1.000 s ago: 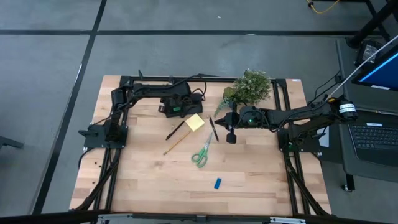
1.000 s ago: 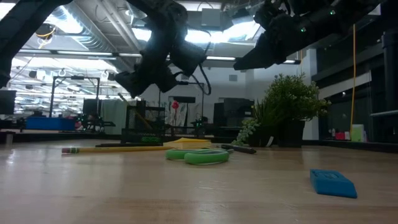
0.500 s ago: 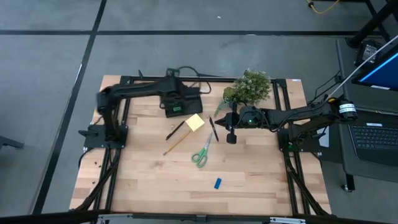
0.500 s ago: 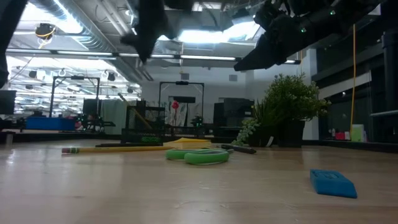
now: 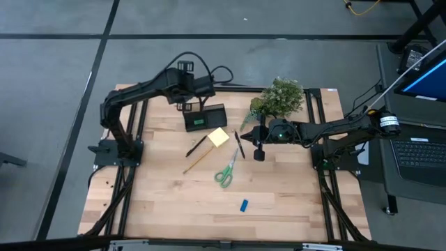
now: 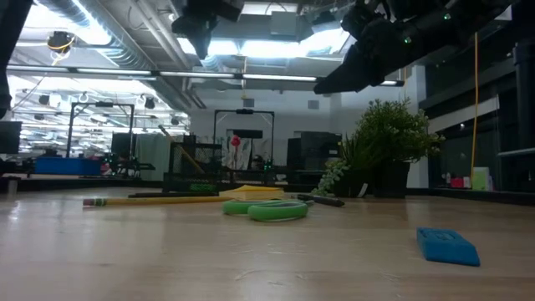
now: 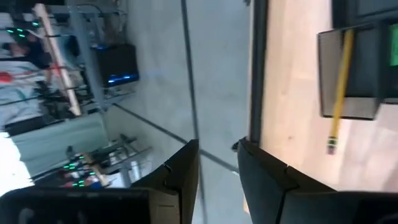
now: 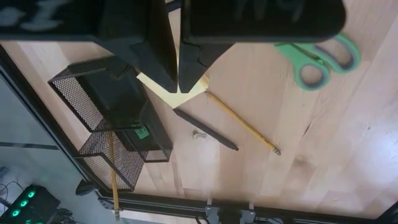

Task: Pick and place office supplies into organizer
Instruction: Put the black ballpen into the black desk organizer

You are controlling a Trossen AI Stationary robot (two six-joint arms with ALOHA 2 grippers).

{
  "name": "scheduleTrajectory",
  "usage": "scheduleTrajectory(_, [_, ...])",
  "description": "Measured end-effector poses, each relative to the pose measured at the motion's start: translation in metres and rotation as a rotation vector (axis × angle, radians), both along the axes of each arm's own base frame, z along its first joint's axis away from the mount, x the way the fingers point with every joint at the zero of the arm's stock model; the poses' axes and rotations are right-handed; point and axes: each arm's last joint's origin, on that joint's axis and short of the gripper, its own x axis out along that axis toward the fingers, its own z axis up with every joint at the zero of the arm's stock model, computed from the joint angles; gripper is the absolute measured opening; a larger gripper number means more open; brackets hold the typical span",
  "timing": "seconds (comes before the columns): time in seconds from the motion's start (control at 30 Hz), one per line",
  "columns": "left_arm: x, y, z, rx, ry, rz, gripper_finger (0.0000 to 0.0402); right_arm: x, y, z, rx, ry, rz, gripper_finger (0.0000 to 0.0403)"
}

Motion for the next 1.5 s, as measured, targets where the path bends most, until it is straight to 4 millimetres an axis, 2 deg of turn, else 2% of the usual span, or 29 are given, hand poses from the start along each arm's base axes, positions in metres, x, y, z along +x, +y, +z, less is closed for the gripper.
scheduleTrajectory(0.17, [0.003, 0.002, 0.005, 0.064, 0.031, -0.011, 0.0106, 0.0, 0.0, 0.0, -0.002, 0.001, 0.001, 0.0019])
scheduleTrajectory(0.37, [0.007, -0.005, 0.004, 0.022, -0.038, 0.005, 0.0104, 0.0, 0.0, 0.0, -0.003, 0.002, 0.001, 0.0019])
scheduleTrajectory(0.53, [0.013, -0.025, 0.001, -0.092, -0.129, -0.018, 0.0095, 0.0, 0.0, 0.0, -0.003, 0.005, 0.001, 0.0019])
scheduleTrajectory(0.83, [0.023, -0.078, -0.001, -0.231, -0.229, -0.093, 0.0086, 0.0, 0.001, 0.0, -0.003, 0.006, 0.007, 0.0019])
scheduleTrajectory(1.03, [0.026, -0.107, -0.026, -0.355, -0.21, -0.071, 0.0086, 0.0, 0.012, 0.0, 0.002, 0.005, 0.053, 0.0019])
scheduleTrajectory(1.2, [0.023, -0.136, -0.05, -0.511, -0.119, -0.091, 0.0086, 0.0, 0.024, 0.0, 0.002, 0.005, 0.097, 0.0019])
scheduleTrajectory(1.5, [0.014, -0.176, -0.078, -0.525, -0.066, -0.077, 0.0086, -0.001, 0.045, 0.002, 0.053, -0.025, 0.152, 0.0019])
